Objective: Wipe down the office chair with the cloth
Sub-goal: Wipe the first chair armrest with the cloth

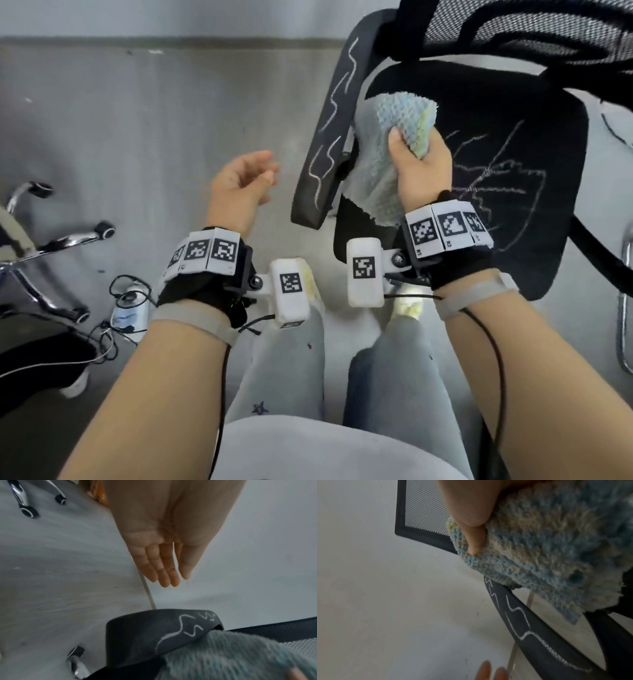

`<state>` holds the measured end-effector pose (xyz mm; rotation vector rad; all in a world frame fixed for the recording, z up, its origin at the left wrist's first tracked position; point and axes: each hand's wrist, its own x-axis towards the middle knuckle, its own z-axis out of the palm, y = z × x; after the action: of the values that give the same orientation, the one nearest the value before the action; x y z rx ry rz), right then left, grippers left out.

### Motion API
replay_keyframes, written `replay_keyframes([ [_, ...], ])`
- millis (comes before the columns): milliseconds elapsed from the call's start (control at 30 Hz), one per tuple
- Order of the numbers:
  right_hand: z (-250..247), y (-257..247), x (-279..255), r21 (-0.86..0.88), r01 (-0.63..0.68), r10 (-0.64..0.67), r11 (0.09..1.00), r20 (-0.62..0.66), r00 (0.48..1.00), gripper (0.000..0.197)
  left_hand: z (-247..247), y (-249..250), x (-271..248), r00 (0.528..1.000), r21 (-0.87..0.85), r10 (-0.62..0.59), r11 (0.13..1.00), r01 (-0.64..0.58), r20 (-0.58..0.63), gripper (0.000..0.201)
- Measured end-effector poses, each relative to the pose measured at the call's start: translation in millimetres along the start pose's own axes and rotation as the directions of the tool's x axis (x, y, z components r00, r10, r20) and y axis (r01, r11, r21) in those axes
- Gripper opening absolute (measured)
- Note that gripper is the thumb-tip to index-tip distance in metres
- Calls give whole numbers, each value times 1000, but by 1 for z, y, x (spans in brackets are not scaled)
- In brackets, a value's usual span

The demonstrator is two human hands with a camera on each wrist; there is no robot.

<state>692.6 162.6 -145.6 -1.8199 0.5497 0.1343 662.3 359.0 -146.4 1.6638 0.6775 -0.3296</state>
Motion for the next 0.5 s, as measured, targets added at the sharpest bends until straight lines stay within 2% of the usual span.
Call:
replay_keyframes([
  [133,25,-2,8,-40,15,-13,999,67,998,23,11,-20,16,985,103,-125,988,112,119,31],
  [267,42,9,15,-231,65,-18,971,203,979,26,21,-28,24,969,175,-128,980,91,211,27],
  [333,48,15,19,-298,72,3,952,243,970,35,23,-30,28,975,191,-104,979,67,195,26],
  [400,53,15,24,-280,85,-5,956,276,961,48,25,-30,31,982,211,-93,976,56,167,25],
  [500,57,14,31,-244,118,-33,963,327,944,49,26,-29,31,989,208,-95,976,70,116,23],
])
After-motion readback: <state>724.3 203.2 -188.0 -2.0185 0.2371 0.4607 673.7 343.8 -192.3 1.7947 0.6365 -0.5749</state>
